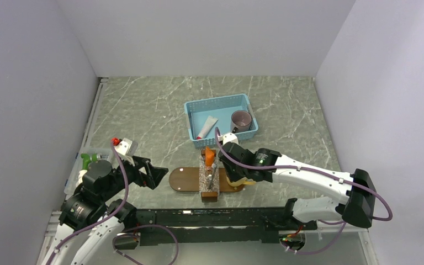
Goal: Prepare toiletry sets of a toothbrush and toothpaste on the tray
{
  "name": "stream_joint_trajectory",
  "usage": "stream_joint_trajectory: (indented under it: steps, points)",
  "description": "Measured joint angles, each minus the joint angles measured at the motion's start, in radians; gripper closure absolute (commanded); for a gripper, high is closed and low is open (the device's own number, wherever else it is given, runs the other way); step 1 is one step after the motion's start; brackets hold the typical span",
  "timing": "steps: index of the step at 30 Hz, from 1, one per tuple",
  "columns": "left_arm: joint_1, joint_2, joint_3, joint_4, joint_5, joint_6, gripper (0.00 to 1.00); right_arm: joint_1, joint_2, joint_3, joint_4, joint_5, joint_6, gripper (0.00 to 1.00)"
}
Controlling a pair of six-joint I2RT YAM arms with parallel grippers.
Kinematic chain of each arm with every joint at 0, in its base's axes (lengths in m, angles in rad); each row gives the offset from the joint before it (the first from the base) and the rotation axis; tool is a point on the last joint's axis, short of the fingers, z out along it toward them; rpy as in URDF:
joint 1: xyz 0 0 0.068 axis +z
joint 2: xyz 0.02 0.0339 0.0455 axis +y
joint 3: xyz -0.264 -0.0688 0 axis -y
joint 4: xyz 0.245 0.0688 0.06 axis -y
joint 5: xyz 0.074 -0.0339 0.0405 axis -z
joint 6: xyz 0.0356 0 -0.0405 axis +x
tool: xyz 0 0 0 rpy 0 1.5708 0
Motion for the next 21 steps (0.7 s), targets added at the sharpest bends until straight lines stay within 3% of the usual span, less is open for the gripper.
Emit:
stream_joint_trajectory:
  steps: [4, 21]
  points:
    - [0.000, 0.000, 0.000, 0.000, 0.000, 0.000, 0.01, 0.007, 0.005, 0.000, 0.002, 0.005, 0.000, 0.99]
    - [0.000, 0.000, 0.000, 0.000, 0.000, 0.000, 0.01, 0.020, 0.020, 0.000, 0.023, 0.035, 0.004, 0.71]
